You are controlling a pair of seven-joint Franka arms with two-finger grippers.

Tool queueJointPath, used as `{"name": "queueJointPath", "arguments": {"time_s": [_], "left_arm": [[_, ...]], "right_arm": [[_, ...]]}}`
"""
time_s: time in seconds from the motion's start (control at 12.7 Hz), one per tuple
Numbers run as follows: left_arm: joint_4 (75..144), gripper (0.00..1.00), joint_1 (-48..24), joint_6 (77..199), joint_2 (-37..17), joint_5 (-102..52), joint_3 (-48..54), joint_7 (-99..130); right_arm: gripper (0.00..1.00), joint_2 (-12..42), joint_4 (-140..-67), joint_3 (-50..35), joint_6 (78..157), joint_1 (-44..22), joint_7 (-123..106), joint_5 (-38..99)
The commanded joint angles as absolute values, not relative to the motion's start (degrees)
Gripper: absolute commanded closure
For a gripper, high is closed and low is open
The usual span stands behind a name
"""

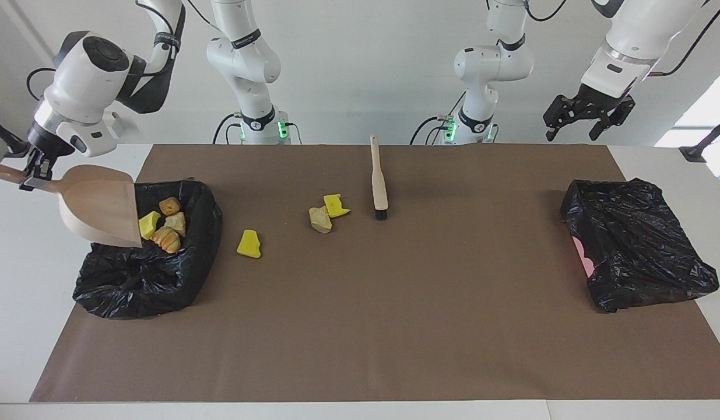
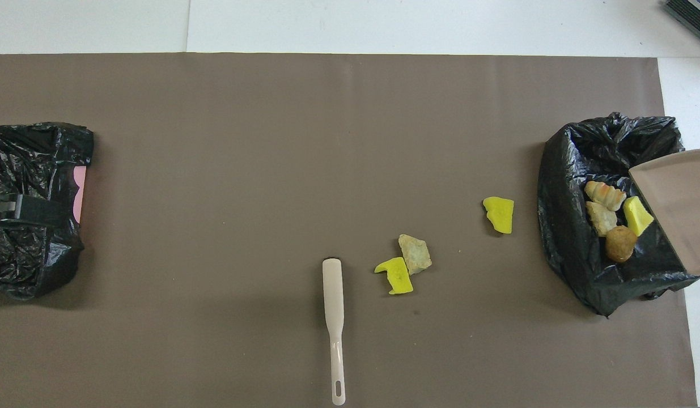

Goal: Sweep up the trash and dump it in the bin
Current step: 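Tip the dustpan over the trash bag with the right gripper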

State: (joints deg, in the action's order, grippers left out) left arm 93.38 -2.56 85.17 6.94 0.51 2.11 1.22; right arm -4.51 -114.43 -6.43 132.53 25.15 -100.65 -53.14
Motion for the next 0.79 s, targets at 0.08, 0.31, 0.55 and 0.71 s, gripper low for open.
{"name": "queueJointPath", "arguments": {"time_s": [0.08,0.31,0.55,0.71], "left_arm": [[92.64,0.0,-2.81,84.72,6.59,0.7,2.11,1.67],[92.55,0.0,-2.11,85.08,6.59,0.79,1.93,1.49],[92.64,0.0,-2.37,84.64,6.77,-0.17,1.49,1.58],[92.11,0.0,-2.03,84.73,6.68,-2.53,1.49,1.67]], "right_arm": [[1.0,-5.71,-113.12,-7.29,130.54,25.14,-103.44,-48.71],[1.0,-5.19,-110.14,-8.87,122.81,23.83,-103.19,-39.75],[1.0,-4.4,-108.28,-9.05,117.7,20.75,-98.72,-32.98],[1.0,-4.66,-108.46,-9.05,114.71,20.39,-92.75,-27.81]]}}
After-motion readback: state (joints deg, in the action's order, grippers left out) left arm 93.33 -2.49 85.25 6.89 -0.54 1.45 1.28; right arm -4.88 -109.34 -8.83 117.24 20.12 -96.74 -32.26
